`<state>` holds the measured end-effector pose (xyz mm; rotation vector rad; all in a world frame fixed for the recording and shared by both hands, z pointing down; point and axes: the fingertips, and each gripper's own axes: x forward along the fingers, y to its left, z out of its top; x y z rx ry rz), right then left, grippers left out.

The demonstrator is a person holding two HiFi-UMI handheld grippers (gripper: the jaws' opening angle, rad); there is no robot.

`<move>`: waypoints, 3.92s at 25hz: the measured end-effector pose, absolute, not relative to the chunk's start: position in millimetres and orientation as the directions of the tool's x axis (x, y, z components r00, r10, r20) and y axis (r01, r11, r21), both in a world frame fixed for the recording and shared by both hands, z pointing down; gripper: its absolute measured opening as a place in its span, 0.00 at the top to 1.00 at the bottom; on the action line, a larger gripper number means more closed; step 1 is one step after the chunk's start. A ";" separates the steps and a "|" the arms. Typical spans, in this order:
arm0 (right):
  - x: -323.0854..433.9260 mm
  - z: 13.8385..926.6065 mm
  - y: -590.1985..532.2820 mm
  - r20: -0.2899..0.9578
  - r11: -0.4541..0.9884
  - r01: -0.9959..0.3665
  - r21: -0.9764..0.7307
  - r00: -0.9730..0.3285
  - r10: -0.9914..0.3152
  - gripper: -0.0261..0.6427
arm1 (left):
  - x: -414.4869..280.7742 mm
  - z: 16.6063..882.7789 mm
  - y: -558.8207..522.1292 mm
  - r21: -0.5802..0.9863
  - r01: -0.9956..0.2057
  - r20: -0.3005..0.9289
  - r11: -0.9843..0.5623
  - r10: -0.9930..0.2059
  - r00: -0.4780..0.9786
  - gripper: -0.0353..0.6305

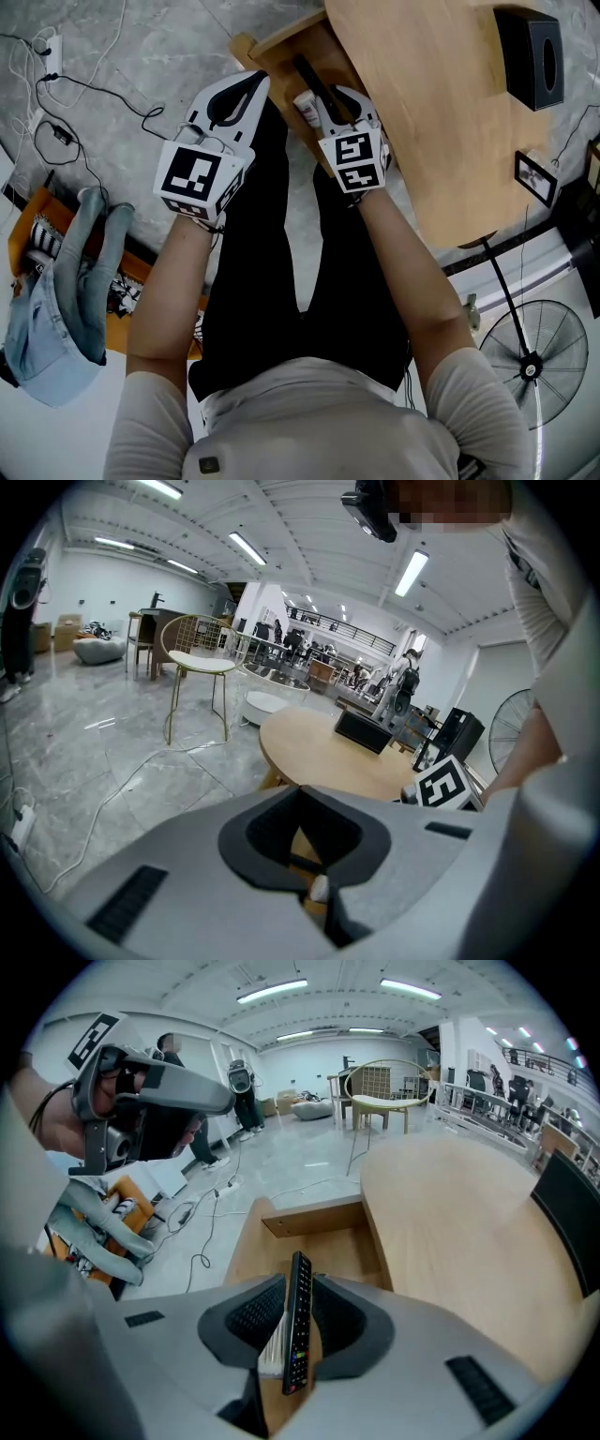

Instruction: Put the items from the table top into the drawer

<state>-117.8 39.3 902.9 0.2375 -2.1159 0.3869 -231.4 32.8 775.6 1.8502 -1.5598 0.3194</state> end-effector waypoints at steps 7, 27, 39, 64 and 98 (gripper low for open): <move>-124.4 823.0 13.3 0.797 0.934 -0.318 -0.162 -0.600 -0.066 0.80 | -228.1 709.5 15.2 0.313 -0.947 0.562 -0.069 -0.790 0.243 0.93; -95.8 388.4 -70.0 0.474 0.965 -0.257 0.051 -0.844 -0.250 0.91 | -172.2 364.1 -24.2 0.153 -0.961 0.357 -0.231 -0.894 0.272 0.93; -29.6 221.4 -71.7 0.230 0.956 -0.256 0.144 -0.931 -0.284 0.92 | -107.2 211.5 -25.9 0.065 -0.961 0.160 -0.268 -0.948 0.275 0.93; 95.9 158.6 2.9 0.145 0.954 -0.249 0.167 -0.951 -0.274 0.92 | -11.6 131.6 68.8 0.001 -0.976 0.071 -0.218 -0.973 0.218 0.93; 93.8 138.6 268.1 0.095 0.917 -0.334 0.218 -0.928 -0.361 0.92 | -29.8 113.5 322.8 0.003 -0.923 -0.017 -0.386 -0.923 0.385 0.93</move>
